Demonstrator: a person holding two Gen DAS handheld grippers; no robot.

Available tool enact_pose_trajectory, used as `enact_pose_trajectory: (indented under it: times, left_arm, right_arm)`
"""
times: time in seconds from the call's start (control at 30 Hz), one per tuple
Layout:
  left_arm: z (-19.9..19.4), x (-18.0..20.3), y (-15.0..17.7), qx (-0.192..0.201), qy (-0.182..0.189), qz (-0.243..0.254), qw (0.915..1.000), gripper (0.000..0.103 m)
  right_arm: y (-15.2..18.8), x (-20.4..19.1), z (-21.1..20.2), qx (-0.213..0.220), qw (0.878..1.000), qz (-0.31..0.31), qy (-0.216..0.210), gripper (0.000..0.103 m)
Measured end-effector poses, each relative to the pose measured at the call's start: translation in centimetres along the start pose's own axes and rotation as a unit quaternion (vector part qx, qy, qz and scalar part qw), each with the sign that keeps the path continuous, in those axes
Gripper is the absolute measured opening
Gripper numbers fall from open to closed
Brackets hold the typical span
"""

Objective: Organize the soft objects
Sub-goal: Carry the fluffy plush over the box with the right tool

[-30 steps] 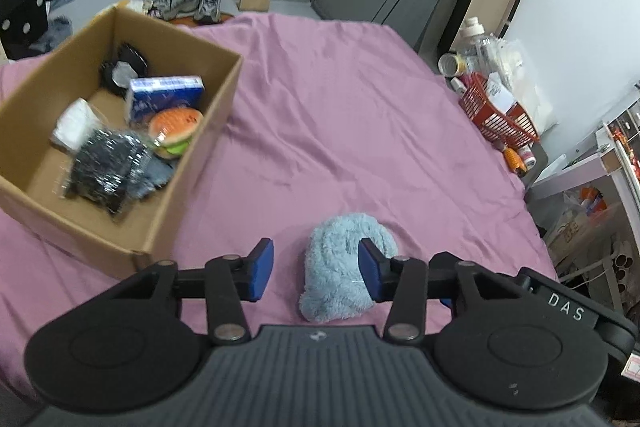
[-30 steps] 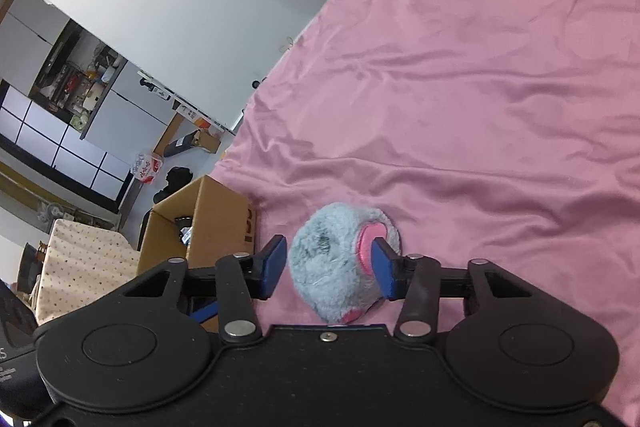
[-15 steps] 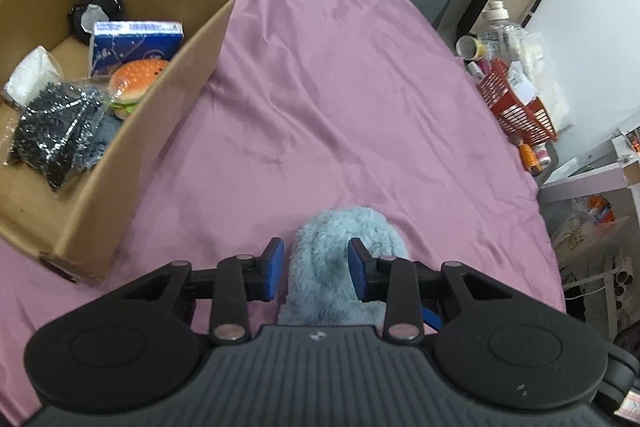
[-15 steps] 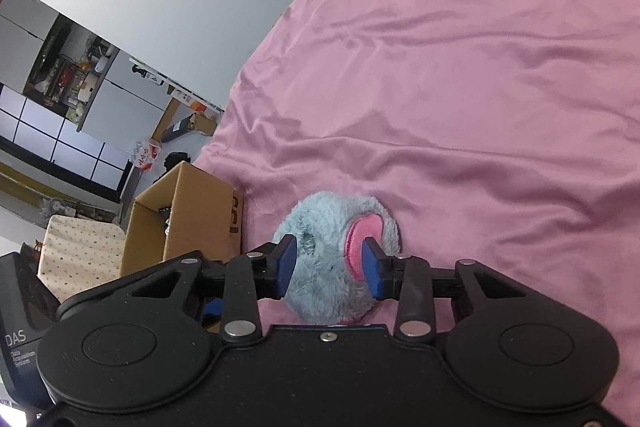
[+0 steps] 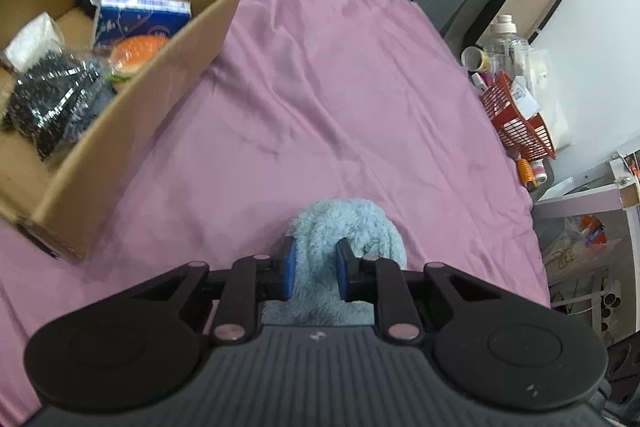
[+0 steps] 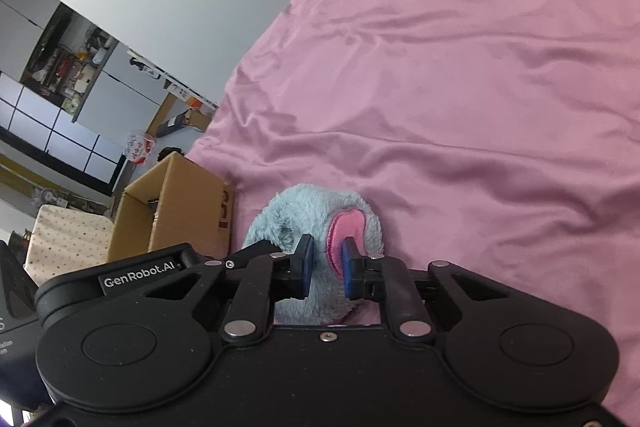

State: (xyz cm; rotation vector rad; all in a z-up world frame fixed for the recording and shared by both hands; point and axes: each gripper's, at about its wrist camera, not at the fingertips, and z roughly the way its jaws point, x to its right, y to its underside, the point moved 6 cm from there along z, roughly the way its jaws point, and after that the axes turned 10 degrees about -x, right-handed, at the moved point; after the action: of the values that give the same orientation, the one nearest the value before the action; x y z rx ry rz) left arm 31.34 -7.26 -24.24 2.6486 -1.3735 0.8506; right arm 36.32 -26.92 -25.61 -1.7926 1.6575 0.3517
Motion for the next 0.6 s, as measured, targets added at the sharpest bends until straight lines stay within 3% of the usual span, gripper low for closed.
enact_pose_trajectory:
  times: [0.3,0.6]
  left_arm:
    - [-4.8,1.5,-0.3,0.022,0.026,0.017,0.9993,0.019]
    - [-8.6,1.5,-1.1,0.041,0.041,0.022,0.9981,0.019]
  right_arm:
    - [0.2,-3.1,-4.1,0.035,0.999,-0.033,-0.014,0.015]
    - [0.0,-7.4,-5.5,0.055,0.997,-0.058,-0.005,0.015]
